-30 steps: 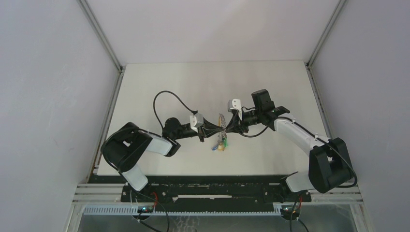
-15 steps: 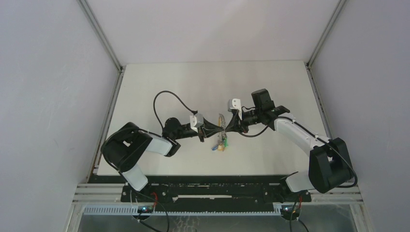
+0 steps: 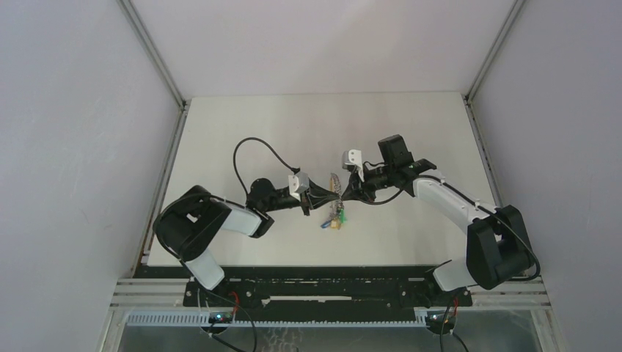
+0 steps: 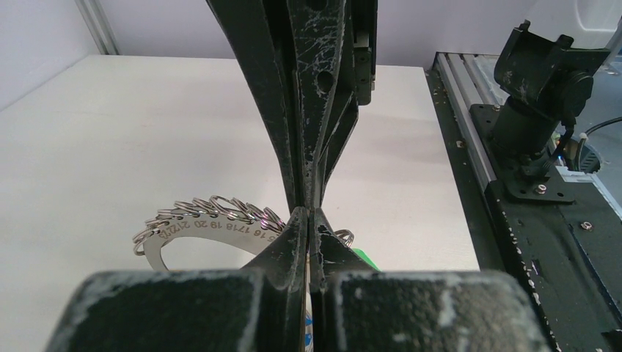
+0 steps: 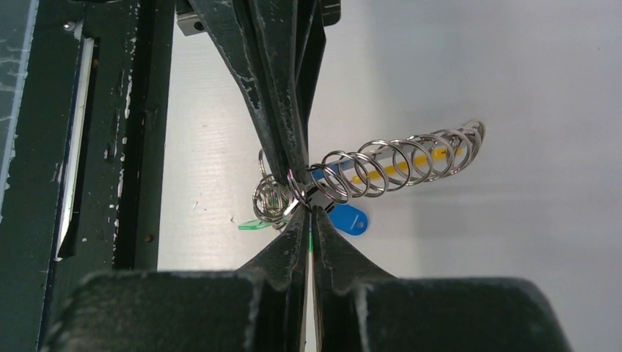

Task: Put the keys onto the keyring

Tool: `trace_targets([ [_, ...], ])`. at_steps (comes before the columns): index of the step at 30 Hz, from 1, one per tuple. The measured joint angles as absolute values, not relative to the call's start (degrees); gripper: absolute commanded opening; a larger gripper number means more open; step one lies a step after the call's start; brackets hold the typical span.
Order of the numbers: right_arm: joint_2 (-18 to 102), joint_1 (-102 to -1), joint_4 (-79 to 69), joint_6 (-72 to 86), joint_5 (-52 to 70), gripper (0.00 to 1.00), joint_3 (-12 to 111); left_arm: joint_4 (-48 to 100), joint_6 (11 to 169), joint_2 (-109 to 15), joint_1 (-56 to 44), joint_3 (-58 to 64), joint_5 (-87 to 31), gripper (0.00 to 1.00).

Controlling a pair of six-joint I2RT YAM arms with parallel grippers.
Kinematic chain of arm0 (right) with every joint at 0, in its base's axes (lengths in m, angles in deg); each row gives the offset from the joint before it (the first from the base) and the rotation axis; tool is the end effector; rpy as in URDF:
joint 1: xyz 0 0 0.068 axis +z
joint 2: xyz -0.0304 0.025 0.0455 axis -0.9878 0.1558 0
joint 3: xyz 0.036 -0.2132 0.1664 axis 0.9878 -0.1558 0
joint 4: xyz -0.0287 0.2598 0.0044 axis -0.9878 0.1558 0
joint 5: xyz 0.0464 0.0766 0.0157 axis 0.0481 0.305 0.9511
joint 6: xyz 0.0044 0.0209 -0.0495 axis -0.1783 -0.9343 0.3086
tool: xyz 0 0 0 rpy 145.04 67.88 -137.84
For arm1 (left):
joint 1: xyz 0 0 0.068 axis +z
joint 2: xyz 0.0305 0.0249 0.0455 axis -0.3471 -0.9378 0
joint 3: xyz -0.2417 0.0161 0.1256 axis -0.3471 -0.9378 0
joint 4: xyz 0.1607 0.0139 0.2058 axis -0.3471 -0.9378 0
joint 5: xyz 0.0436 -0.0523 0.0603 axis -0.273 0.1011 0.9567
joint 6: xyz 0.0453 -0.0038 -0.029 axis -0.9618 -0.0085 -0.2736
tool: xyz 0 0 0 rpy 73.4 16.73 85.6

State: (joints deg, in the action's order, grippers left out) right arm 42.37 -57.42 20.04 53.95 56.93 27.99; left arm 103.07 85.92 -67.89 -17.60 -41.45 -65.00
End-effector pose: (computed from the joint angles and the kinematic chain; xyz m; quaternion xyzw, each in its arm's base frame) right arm 0.2481 0.1404 0.2415 -0.5706 0.6330 0.3925 0.3460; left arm 0.2151 -0.1994 0.1885 0.4394 0.4914 -0.4994 0.5621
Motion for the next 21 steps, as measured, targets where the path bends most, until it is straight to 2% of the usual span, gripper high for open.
trace_targets([
  [13,43.2,-57.25,20.32,51.37,50.2,0.0,27.99,103.55,85.92,-66.79,-17.62,-41.45,-65.04,0.0],
  [16,43.09,-57.88,20.76,51.44,50.85,0.12,27.97,103.55,85.92,-66.79,-17.62,-41.45,-65.04,0.0],
  [21,39.88,-59.37,20.76,52.86,54.53,0.24,27.36,103.55,85.92,-66.79,-17.62,-41.45,-65.11,0.0],
])
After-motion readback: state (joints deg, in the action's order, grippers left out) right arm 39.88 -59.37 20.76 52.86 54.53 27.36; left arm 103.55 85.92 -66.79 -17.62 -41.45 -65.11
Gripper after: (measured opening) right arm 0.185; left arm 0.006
